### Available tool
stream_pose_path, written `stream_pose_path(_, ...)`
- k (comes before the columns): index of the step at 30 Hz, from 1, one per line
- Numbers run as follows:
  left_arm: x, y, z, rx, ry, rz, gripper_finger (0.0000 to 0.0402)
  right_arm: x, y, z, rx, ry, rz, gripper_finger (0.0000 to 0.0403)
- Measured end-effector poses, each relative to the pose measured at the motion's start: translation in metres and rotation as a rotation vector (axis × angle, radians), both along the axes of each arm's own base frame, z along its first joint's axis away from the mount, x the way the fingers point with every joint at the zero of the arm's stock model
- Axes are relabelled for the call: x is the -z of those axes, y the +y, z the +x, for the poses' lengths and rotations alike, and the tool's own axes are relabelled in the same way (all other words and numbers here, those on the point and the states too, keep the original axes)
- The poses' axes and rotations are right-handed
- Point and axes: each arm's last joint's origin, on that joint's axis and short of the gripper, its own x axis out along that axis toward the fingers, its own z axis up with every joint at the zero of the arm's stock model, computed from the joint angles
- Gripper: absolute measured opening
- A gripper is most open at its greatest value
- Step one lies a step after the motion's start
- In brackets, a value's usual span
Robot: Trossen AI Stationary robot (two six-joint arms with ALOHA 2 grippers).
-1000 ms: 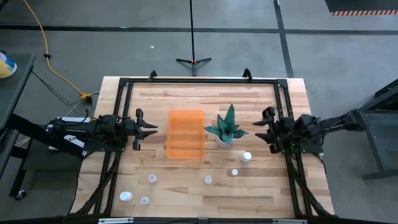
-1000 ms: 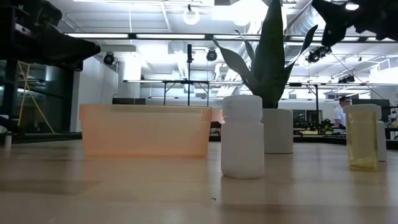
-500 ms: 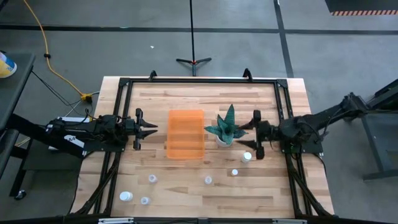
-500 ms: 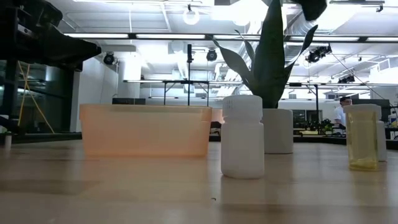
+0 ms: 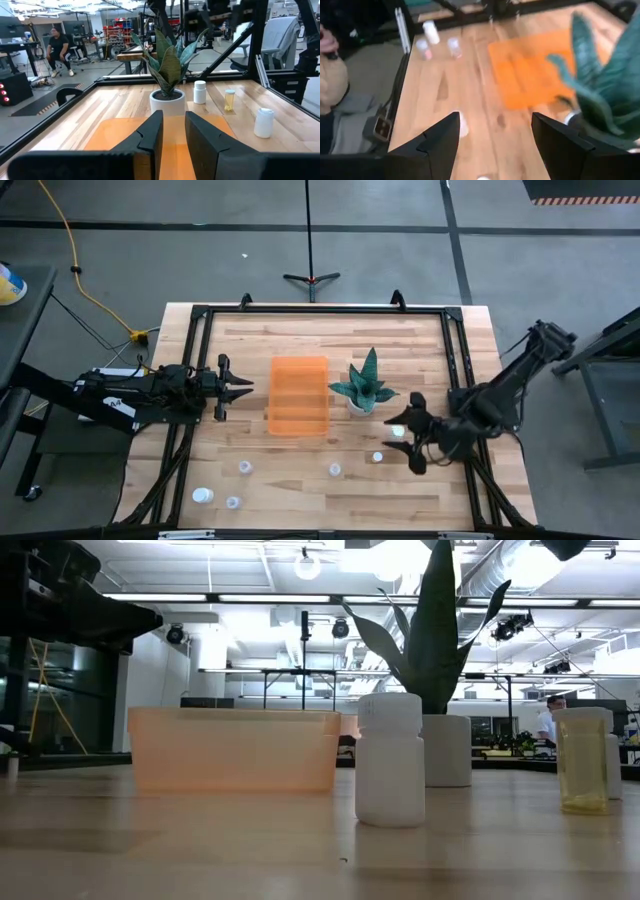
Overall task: Pick and place pill bottles into a basket
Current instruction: Put the right white pill bottle into the orange container
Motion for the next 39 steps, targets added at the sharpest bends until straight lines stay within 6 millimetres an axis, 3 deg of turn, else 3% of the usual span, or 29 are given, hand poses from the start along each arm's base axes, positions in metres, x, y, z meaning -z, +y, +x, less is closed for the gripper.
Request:
stream_pose_path(10, 0.000, 0.000, 0.000, -0.002, -0.001, 0.000, 0.0117, 0.033, 0.016, 0.007, -0.080, 0.228, -0.020, 0.0238)
stream_pose_path(23, -0.001, 0.001, 0.000, -0.044, -0.007, -0.002, 0.0117, 0.060, -0.005, 0.002, 0.134, 0.547, 0.021, 0.0238)
stream_pose_path(39, -0.001, 0.002, 0.000, -0.052, -0.008, -0.002, 0.0117, 0.070, -0.024, 0.009, 0.178, 0.586, -0.027, 0.0238)
